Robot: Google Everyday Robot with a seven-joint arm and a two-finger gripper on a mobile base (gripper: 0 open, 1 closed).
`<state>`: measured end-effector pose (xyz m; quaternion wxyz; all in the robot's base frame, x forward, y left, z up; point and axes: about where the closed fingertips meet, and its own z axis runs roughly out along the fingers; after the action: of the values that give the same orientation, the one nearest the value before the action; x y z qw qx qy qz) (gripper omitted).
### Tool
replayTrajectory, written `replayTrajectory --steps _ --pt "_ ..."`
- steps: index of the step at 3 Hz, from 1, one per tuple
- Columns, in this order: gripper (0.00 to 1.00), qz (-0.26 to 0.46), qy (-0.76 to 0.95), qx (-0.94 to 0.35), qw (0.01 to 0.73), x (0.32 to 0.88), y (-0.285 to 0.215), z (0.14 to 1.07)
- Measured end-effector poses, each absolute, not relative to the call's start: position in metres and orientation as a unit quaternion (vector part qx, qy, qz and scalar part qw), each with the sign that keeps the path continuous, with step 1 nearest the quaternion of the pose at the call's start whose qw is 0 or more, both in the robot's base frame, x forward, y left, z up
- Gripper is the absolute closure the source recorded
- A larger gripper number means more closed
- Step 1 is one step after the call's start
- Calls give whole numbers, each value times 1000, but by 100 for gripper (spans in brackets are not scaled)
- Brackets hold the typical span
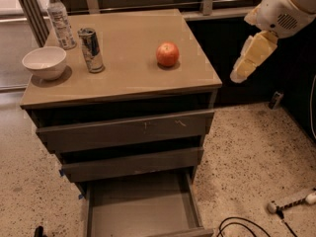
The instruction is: Place apple into bottom drawer
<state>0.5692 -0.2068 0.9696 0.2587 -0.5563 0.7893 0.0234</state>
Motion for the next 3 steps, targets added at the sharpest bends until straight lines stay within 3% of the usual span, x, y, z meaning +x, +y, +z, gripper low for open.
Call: replayTrajectory --steps 1,3 --pt "0 66 763 -555 325 630 -182 971" --pt "0 74 762 -550 335 640 -182 971"
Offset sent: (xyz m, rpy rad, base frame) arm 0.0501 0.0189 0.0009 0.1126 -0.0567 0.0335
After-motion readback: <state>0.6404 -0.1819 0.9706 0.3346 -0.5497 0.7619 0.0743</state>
